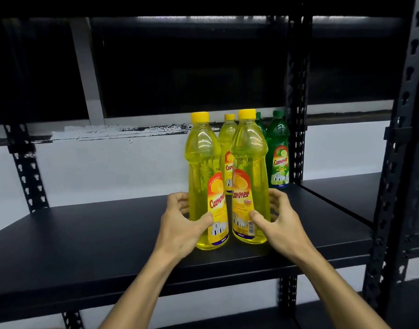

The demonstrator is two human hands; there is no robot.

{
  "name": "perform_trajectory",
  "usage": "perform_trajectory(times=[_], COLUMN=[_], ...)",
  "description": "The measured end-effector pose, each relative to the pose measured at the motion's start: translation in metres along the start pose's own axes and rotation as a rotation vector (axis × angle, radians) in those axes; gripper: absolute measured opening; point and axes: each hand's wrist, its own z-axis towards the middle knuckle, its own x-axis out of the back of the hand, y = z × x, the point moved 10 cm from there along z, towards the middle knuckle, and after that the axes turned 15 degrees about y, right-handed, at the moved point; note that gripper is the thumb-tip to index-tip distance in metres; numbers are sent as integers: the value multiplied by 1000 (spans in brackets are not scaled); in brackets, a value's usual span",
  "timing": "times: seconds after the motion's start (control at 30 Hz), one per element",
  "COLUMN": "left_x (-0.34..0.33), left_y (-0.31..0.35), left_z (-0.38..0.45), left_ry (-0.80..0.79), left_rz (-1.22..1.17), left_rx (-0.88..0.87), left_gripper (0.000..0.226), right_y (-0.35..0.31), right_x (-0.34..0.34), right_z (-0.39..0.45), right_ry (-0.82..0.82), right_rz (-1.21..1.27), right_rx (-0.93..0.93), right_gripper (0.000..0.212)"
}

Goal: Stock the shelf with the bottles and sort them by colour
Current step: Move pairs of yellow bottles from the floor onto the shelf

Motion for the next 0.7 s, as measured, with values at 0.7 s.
perform_trajectory(times=[0.7], left_x=[-7], left_y=[1], left_z=[5], left_ry=[-133], left_rz=[19], left_rx=[17], left_gripper=[70], right_y=[2], right_x=[-1], right_z=[15], right_ry=[-92], right_rz=[86], right_rx=[-70], right_gripper=[82])
